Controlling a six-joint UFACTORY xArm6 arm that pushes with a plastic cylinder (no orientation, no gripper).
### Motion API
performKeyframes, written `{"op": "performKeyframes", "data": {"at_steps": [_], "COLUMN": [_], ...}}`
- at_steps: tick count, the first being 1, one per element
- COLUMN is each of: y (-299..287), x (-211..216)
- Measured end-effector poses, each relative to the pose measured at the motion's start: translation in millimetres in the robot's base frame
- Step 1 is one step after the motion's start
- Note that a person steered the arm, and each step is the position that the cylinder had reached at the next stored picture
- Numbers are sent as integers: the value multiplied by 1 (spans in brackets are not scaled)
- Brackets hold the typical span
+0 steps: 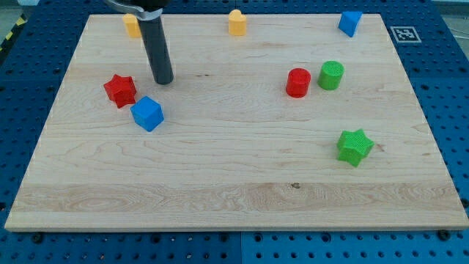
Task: Move the green star to the right center of the board
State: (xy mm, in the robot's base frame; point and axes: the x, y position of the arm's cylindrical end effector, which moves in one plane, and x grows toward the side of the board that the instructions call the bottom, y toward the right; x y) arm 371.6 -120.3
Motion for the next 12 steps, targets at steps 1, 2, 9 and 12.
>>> {"op": "performKeyframes", "data": {"at_steps": [1,2,9,12], "y": [19,33,173,209], "x": [0,1,114,158]}}
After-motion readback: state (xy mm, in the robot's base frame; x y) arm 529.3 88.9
